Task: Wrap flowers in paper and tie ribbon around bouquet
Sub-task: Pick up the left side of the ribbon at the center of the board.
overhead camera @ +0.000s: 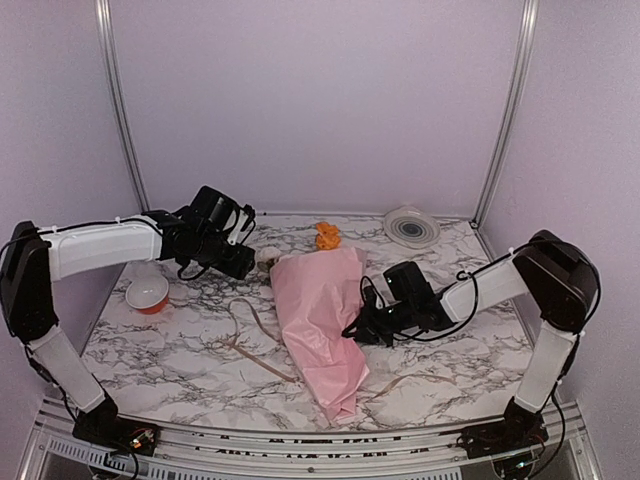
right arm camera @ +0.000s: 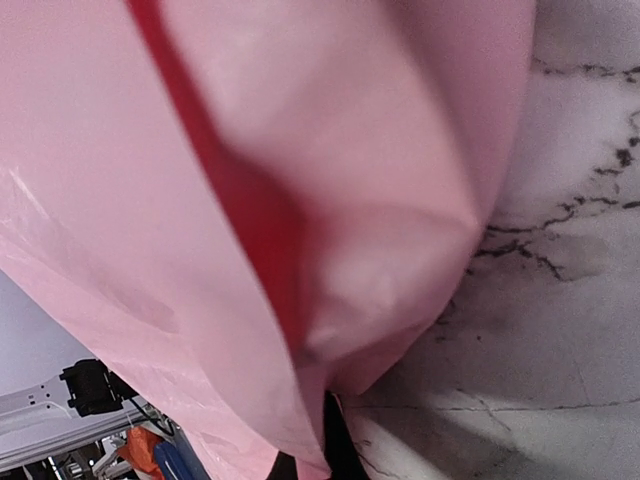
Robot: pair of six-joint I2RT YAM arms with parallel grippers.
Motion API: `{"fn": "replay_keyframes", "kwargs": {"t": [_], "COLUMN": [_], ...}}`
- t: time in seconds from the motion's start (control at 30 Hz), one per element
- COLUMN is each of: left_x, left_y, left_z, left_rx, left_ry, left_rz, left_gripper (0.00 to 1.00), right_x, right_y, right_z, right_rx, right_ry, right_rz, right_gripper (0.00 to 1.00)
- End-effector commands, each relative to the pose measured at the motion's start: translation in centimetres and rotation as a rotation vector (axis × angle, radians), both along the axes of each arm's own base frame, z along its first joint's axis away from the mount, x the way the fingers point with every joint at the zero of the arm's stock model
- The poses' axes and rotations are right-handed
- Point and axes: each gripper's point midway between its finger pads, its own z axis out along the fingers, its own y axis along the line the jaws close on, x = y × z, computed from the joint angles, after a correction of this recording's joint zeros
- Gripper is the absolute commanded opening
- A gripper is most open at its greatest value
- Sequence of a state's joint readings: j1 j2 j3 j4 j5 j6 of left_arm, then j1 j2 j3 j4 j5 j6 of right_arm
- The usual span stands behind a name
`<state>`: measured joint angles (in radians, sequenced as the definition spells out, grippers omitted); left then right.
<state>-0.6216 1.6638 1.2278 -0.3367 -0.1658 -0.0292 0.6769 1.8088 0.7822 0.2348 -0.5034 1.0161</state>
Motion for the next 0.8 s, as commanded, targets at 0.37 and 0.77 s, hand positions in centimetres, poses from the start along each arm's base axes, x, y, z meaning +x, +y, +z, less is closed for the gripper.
{"fn": "replay_keyframes", "kwargs": {"t": [0.37,0.77], "left_x": [-13.2,-13.6], "left_y": [5.4,6.8], "left_z": [-6.2,-10.9], "left_rx": [-0.148,-0.034], "left_ry": [0.203,0.268], "left_rz": [0.313,0.382], "left_gripper": [0.62,0.47], "right_x": [-2.2,-2.2], "right_y": [0.7,0.8], "right_z": [-1.1,-1.2], "right_rx": [0.022,0.005], "right_ry": [-0.047,-0.083], "right_rz": [0.195,0.238], "right_gripper": [0.0,0.0]}}
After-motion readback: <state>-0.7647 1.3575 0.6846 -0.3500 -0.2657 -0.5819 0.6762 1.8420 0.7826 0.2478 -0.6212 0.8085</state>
